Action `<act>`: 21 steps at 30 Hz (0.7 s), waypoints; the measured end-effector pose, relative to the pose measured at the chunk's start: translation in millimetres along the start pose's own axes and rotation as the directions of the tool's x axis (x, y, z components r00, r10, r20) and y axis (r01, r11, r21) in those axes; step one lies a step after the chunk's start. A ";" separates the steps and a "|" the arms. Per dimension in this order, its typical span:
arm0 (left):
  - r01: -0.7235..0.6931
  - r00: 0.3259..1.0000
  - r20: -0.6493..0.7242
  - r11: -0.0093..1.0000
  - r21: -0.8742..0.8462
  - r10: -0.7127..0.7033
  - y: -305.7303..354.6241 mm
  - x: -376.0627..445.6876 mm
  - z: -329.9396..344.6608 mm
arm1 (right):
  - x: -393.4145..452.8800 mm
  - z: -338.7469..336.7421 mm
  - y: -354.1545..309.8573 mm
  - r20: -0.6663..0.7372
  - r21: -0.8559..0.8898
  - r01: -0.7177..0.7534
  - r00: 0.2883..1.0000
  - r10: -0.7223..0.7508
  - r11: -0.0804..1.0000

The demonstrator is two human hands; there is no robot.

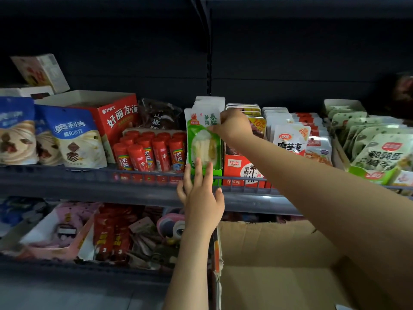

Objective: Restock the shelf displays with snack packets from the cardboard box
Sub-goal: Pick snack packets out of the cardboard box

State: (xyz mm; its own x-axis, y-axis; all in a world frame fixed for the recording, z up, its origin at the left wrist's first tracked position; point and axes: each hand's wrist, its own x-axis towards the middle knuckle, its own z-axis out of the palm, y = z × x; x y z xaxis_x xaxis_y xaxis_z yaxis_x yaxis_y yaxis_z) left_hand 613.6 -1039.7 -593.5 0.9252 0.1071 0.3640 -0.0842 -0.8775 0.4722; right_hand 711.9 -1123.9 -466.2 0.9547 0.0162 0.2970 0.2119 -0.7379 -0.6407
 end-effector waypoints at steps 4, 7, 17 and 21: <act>-0.004 1.000 -0.006 1.000 0.031 0.005 -0.3 1.1 1.1 | 2.9 0.8 6.3 0.061 -0.186 -0.018 0.998 0.029 0.982; -0.006 1.000 -0.011 0.998 0.064 0.007 -0.7 0.5 -0.1 | 4.8 0.0 7.2 0.099 -0.234 -0.031 0.994 0.055 0.972; -0.037 0.997 -0.065 0.998 -0.043 0.034 6.8 -5.6 -11.3 | -46.0 -11.4 15.6 -0.120 0.169 0.098 0.990 -0.078 0.981; -0.123 0.987 -0.130 0.972 -0.202 0.098 26.2 -21.9 -21.9 | -88.9 -29.8 34.2 -0.122 0.299 0.112 0.989 -0.078 0.948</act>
State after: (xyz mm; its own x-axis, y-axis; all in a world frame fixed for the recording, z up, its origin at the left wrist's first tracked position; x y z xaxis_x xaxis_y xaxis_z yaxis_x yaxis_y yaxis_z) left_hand 583.0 -1054.7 -571.6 0.8564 0.0809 0.5100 -0.2703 -0.7713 0.5762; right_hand 628.1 -1170.6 -493.4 0.9026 -0.0089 0.4304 0.3699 -0.4954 -0.7860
